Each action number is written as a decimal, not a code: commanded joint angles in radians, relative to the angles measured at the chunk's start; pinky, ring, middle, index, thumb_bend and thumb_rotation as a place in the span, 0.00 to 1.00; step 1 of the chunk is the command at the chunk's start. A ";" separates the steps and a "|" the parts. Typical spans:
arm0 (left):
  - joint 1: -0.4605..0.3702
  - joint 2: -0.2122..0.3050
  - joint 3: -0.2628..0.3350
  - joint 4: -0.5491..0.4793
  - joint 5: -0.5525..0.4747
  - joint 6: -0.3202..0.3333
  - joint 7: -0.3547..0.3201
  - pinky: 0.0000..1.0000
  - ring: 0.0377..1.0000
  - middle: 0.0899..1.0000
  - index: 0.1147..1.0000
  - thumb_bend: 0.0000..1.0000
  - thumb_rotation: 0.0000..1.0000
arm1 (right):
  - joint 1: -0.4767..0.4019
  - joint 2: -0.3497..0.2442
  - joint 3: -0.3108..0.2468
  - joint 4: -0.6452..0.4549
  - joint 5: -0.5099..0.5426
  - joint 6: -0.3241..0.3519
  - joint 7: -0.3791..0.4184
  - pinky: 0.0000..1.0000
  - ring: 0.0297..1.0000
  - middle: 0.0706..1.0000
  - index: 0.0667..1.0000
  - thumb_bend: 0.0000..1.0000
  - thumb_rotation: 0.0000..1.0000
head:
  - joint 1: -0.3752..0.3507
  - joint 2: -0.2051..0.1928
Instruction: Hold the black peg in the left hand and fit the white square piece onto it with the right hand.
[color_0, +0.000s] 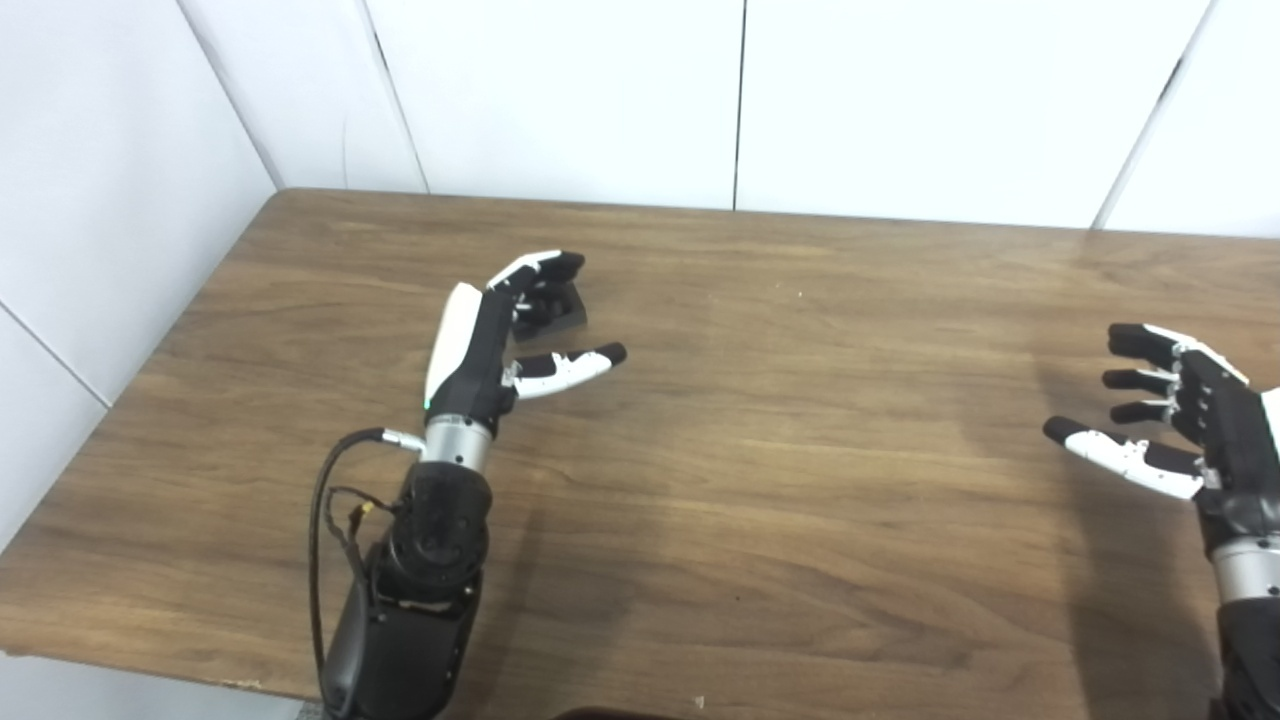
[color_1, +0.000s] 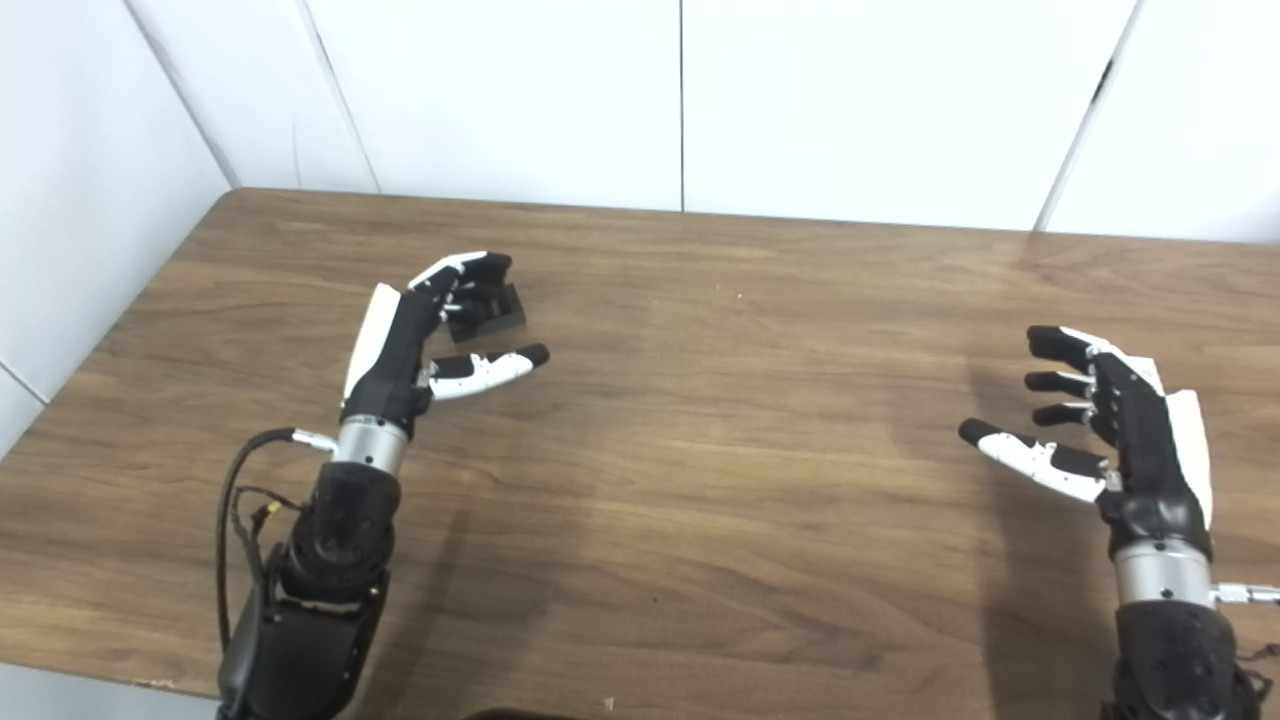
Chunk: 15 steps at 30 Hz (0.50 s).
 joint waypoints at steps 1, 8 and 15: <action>-0.052 0.027 0.013 -0.049 0.019 0.002 0.004 0.71 0.76 0.75 0.70 0.72 0.13 | -0.044 -0.017 -0.004 -0.036 -0.003 -0.001 0.000 0.55 0.68 0.74 0.71 0.63 0.00 | -0.001 0.001; -0.095 0.084 0.008 -0.051 0.075 0.028 -0.005 0.69 0.77 0.77 0.71 0.72 0.14 | -0.042 -0.017 -0.008 -0.042 0.000 0.005 0.002 0.55 0.67 0.74 0.71 0.63 0.00 | -0.004 -0.004; -0.152 0.194 -0.070 -0.074 0.292 0.179 -0.128 0.69 0.86 0.88 0.76 0.73 0.29 | -0.042 -0.014 -0.008 -0.049 0.008 0.012 0.004 0.55 0.66 0.75 0.72 0.64 0.00 | -0.007 -0.008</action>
